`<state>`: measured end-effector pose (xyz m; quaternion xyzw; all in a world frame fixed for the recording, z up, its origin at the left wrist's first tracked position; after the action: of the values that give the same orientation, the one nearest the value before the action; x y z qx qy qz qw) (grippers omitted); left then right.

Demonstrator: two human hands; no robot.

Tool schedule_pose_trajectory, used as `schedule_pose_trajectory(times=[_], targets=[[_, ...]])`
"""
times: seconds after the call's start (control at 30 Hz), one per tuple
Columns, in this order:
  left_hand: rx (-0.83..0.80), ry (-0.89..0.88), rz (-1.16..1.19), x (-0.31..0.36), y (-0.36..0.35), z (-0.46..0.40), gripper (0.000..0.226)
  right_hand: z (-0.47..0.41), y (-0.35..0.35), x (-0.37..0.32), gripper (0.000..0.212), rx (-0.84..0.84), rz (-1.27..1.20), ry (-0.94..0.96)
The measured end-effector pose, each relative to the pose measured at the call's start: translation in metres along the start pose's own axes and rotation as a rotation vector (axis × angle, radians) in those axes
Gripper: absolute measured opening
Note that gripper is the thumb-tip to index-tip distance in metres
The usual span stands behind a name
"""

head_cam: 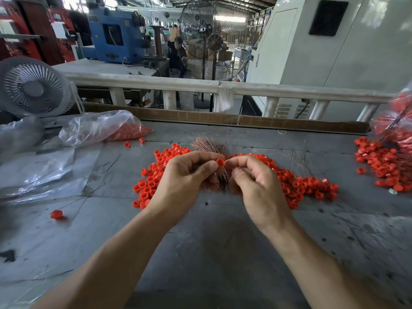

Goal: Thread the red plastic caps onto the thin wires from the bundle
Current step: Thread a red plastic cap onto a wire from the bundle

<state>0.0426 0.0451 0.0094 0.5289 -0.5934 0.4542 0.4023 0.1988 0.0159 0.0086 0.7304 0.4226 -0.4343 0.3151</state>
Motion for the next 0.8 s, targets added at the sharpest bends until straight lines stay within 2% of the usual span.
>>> schedule_pose_trajectory(times=[0.5,0.67,0.8], targets=[[-0.025,0.049,0.111,-0.002,-0.003,0.000,0.020,0.004,-0.008,0.005,0.026,-0.083,-0.043,-0.097],[-0.060,0.099,0.192,-0.002,-0.006,0.001,0.019,0.003,-0.011,0.009,0.041,-0.117,-0.042,-0.126],[-0.071,0.116,0.229,0.000,-0.007,0.002,0.019,0.001,-0.008,0.011,0.040,-0.069,-0.006,-0.122]])
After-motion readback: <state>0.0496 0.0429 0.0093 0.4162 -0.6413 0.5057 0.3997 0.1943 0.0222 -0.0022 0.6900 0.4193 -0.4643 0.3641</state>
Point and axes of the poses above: each hand's wrist, its own z-axis away from the middle knuckle, its own y-axis out of the back of the hand, x = y × z, the point moved 7 cm from there along -z, towards the middle knuckle, and after that the axes turned 15 degrees about x, right-handed, at the moved point
